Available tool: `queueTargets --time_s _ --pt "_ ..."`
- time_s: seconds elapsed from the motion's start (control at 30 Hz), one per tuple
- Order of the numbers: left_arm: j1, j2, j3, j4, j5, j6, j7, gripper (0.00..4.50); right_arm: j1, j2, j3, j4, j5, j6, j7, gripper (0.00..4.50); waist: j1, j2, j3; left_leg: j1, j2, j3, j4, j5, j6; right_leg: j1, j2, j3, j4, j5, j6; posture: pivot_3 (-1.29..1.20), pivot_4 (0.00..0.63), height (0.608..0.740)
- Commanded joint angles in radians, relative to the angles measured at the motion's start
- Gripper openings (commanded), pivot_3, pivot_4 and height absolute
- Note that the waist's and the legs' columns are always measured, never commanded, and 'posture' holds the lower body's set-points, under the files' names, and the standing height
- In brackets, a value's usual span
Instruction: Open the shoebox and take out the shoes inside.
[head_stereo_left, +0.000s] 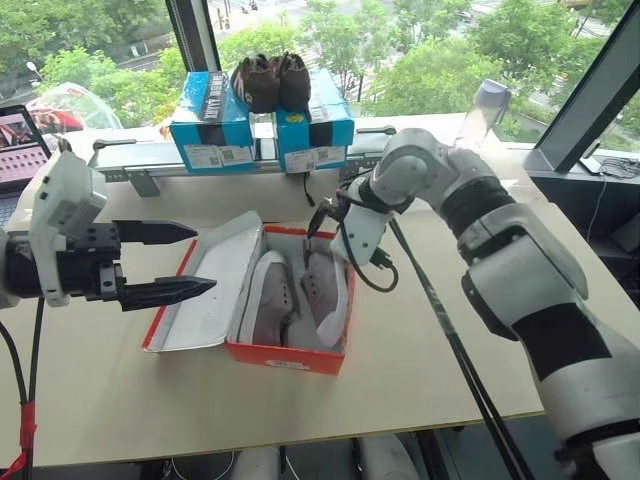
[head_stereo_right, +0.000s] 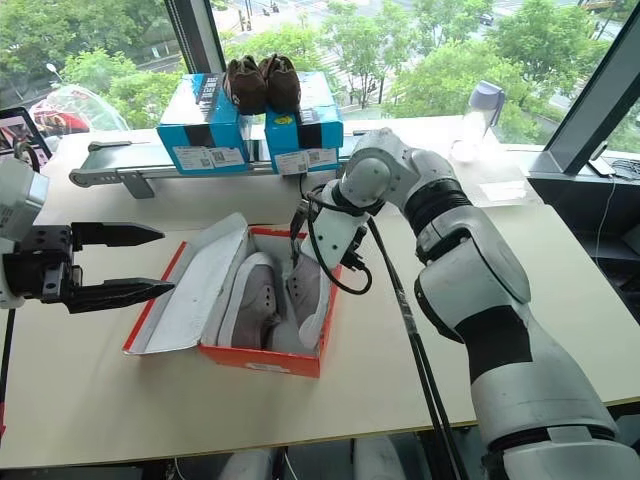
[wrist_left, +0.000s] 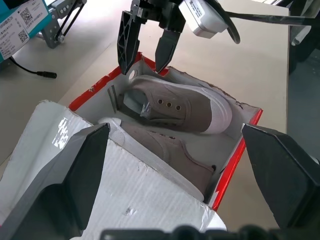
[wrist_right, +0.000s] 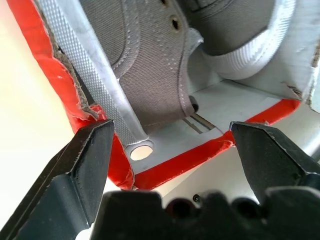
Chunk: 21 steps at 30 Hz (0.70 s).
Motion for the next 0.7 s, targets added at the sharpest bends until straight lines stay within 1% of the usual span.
queueTargets --time_s 0.03,0.33,0.7 --pt "-0.024 0.014 0.006 -0.002 -0.004 -0.016 -0.002 4.50 -0.030 -0.001 -0.036 -0.038 0.052 0.012 0.045 4.44 0.000 0.000 0.000 0.000 0.000 0.000 0.000 0.000 0.000 0.000 0.000 0.000 0.000 0.000 0.000 0.00 0.150 0.740" --pt "-0.044 0.019 -0.004 0.002 -0.007 -0.014 0.000 4.50 0.048 -0.002 0.002 -0.053 0.017 -0.016 0.045 4.44 0.000 0.000 0.000 0.000 0.000 0.000 0.000 0.000 0.000 0.000 0.000 0.000 0.000 0.000 0.000 0.00 0.150 0.740" --pt "-0.046 0.022 0.011 -0.011 -0.017 0.003 0.006 4.50 0.090 0.022 0.027 -0.067 0.002 -0.043 0.033 4.44 0.000 0.000 0.000 0.000 0.000 0.000 0.000 0.000 0.000 0.000 0.000 0.000 0.000 0.000 0.000 0.00 0.150 0.740"
